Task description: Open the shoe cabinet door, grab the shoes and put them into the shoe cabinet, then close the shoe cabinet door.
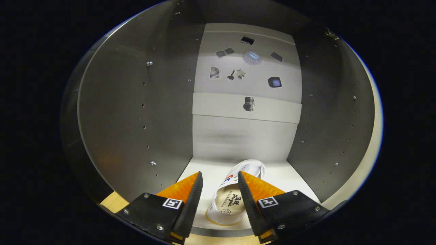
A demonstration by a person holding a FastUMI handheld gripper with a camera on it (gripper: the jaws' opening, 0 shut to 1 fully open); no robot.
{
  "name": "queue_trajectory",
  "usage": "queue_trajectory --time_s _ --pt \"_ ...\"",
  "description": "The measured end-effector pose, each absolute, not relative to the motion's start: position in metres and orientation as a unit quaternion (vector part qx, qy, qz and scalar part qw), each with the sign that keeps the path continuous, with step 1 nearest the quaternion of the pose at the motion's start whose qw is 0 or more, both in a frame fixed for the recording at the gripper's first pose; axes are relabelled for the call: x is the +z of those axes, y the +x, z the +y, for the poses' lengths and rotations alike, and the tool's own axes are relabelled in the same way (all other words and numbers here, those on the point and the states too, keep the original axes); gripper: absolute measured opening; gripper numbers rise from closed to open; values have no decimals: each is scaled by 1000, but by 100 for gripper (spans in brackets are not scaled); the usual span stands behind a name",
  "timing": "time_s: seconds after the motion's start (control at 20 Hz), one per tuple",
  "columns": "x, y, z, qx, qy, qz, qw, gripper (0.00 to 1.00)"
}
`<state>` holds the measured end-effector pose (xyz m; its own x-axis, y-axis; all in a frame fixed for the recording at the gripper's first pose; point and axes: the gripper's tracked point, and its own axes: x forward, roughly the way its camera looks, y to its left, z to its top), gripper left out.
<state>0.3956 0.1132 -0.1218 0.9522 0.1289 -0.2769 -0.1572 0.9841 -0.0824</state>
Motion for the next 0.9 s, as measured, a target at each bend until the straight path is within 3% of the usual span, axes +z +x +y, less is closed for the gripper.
queue_trajectory --time_s 0.4,0.9 --pt "-92 369 100 60 -32 110 992 85" --pt "-45 279 84 48 -22 76 996 93"
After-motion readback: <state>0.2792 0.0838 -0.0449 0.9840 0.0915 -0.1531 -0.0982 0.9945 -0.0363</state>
